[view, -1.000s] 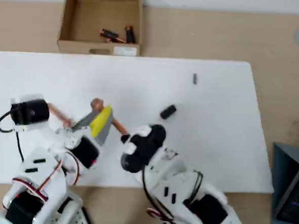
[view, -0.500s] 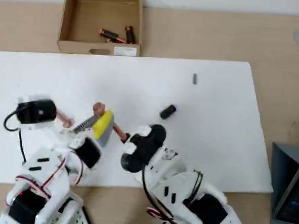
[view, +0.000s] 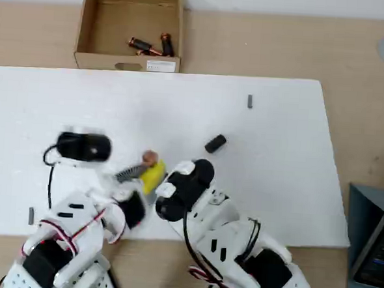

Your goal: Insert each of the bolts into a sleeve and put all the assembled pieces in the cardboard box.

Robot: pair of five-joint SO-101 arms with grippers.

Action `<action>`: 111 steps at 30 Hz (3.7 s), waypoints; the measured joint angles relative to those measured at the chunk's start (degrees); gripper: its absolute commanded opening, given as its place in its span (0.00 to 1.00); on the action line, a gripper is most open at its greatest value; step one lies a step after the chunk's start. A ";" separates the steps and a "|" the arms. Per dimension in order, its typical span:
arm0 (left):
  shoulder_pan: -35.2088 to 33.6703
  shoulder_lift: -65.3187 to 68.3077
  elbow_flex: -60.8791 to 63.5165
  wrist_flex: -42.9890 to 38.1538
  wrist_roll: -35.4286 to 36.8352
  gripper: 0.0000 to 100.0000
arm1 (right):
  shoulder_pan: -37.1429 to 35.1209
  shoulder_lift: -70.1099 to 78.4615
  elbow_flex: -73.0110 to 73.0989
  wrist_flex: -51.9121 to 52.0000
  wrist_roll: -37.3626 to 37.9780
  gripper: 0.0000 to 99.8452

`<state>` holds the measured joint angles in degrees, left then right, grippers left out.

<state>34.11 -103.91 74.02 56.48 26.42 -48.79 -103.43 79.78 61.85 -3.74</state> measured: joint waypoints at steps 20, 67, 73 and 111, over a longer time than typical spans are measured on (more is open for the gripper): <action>-2.99 0.00 -0.97 10.20 -5.19 0.20 | -0.26 0.00 0.09 0.00 0.18 0.01; -42.90 0.00 19.60 2.64 -32.62 0.00 | 22.51 20.31 -22.86 1.23 0.18 0.01; -42.90 0.00 21.45 2.29 -33.93 0.00 | 22.68 42.11 -35.25 -6.24 0.18 0.01; -42.90 0.00 21.71 2.29 -33.93 0.00 | 23.21 156.92 -129.67 -34.73 19.52 0.02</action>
<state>-8.79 -103.91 95.74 58.77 -7.52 -25.58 53.49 -49.89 27.12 15.78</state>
